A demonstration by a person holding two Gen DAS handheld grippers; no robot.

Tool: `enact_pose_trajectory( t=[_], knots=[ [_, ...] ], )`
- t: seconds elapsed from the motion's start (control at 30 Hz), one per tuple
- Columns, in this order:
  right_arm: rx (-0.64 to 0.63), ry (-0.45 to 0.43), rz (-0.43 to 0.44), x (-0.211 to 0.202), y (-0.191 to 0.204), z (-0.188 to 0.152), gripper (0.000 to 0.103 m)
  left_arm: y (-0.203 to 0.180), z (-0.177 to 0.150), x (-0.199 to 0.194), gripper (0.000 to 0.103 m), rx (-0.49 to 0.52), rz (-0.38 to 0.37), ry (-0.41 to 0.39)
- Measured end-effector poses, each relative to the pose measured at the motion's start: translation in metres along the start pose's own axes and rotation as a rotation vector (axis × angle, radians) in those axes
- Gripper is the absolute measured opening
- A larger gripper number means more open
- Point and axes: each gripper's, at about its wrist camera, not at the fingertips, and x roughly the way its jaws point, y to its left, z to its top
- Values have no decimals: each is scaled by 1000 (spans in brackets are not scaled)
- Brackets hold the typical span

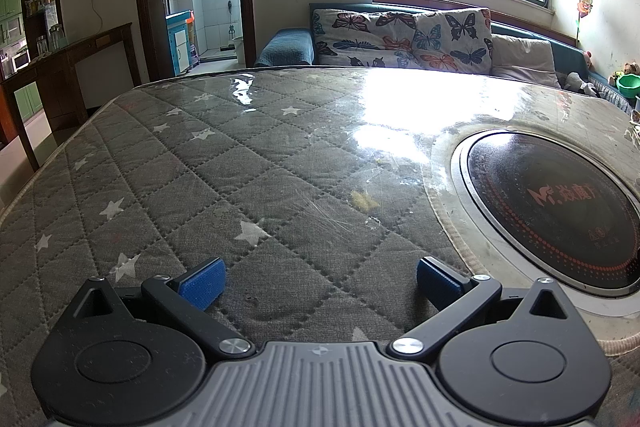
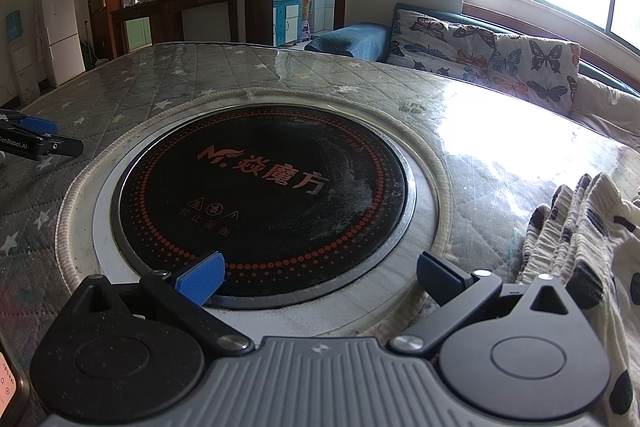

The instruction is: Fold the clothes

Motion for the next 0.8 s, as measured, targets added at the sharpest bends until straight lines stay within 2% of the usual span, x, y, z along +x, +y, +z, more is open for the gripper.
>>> enact_pose_trajectory(
  t=[0.8],
  knots=[
    [0,0,0,0,0,0,103,0,0,0,103,0,0,0]
  ],
)
